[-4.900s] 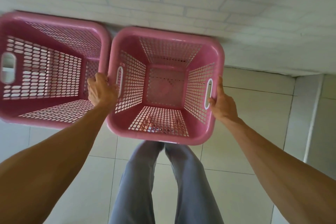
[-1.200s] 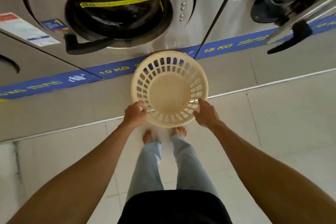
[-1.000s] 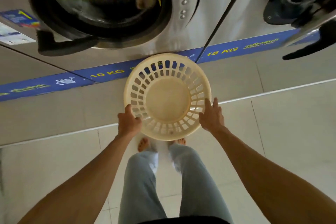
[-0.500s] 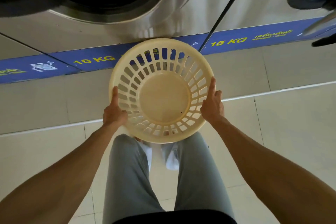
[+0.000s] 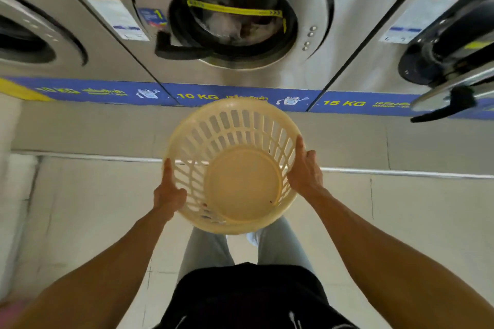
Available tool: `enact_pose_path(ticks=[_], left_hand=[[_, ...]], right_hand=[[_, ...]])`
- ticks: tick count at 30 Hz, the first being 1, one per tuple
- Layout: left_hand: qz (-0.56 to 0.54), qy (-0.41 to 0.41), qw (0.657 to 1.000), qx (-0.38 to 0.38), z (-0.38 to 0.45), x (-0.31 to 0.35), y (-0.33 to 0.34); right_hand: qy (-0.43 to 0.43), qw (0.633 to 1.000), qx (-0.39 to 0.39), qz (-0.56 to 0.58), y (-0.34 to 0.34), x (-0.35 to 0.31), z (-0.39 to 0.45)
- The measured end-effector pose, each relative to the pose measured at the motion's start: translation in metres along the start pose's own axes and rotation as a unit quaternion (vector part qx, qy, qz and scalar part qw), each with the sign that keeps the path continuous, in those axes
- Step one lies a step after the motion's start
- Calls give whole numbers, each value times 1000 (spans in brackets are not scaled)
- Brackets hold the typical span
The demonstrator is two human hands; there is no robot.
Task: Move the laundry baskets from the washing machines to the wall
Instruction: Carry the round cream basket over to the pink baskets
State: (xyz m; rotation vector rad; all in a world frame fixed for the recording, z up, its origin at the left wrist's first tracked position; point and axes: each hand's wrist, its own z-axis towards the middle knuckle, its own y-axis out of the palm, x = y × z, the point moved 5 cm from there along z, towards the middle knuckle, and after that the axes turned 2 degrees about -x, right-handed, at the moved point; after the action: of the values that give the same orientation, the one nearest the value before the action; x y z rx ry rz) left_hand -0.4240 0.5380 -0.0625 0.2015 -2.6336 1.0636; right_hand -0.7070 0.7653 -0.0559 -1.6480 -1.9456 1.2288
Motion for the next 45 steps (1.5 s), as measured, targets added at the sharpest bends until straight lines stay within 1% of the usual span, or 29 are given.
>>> enact_pose_path(ticks=[4,8,14,15,21,26,29,33,37,40,43,45], left_hand=[[-114,-7,993,18,-26,-27,-27],[-183,-45,980,62,-52,-65,-55],[-305,-79,942,117,-105,-155,-93],[-320,-96,934,127,-116,-171,-99],[-380,-162,888,202,-184,-286,-119],[-415,-215,847,251,-235,-397,-113],[-435,-257,818,276,-267,-446,-108],[-462,-291,781,301,-296,-492,-100],[-486,-316,753,312,-303,-522,-96],[-507,-336,729,315,-298,-540,-93],[-525,-345,716,306,-285,-553,-97],[-543,-349,701,303,-271,-564,-103]], right_hand=[[-46,998,-3,-33,-17,-41,-19],[-99,993,-7,-58,-19,-94,-38],[-220,968,-18,-123,6,-198,-84],[-236,962,-21,-134,13,-214,-95],[-336,922,-43,-185,86,-303,-172],[-411,882,-72,-220,160,-366,-249],[-449,858,-78,-237,203,-393,-293],[-496,826,-86,-255,244,-418,-338],[-527,799,-96,-274,275,-451,-361],[-544,782,-106,-285,296,-477,-369],[-548,773,-119,-297,319,-503,-368],[-547,766,-124,-314,334,-522,-365]])
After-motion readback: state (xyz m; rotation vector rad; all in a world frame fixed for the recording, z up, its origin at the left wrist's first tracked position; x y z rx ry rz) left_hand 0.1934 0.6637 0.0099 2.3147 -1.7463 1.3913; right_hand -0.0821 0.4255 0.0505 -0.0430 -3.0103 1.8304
